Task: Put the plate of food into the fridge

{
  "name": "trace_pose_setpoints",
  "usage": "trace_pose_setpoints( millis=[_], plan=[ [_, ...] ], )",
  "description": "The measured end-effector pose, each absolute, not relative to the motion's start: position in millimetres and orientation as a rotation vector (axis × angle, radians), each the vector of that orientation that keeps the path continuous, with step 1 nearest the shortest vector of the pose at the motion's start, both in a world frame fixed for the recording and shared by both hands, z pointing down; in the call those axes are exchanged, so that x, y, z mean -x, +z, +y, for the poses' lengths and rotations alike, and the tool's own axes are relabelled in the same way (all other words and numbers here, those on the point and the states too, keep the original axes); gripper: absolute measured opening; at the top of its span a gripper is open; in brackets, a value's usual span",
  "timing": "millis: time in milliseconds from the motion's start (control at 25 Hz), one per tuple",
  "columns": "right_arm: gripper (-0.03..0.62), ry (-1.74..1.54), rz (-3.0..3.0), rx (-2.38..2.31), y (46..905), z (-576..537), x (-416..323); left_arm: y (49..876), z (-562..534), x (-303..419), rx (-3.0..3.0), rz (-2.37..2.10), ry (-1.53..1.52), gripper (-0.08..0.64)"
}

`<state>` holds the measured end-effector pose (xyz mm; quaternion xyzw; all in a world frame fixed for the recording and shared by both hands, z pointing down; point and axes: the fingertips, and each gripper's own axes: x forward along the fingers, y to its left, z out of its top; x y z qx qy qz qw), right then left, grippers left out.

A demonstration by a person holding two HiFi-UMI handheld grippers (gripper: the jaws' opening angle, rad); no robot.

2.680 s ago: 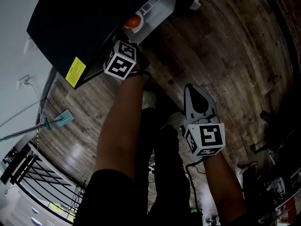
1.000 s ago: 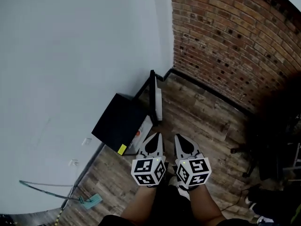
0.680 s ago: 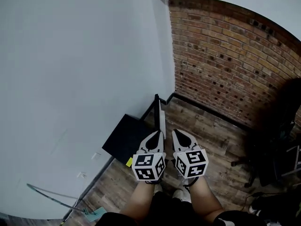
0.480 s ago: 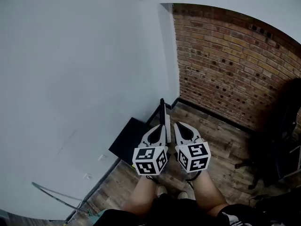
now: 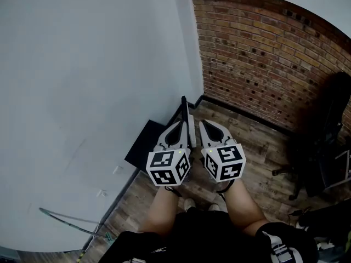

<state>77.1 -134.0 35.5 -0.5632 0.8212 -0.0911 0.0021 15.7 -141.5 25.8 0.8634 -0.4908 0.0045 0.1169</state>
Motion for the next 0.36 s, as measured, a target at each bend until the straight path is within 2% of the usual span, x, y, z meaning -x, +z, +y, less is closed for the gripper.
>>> trace_pose_setpoints(
  millis=[360],
  plan=[
    [0.009, -0.256, 2.569, 1.774, 32.0, -135.5, -74.1, 33.2, -141.3, -11.6, -2.533, -1.452, 0.054, -0.003]
  ],
)
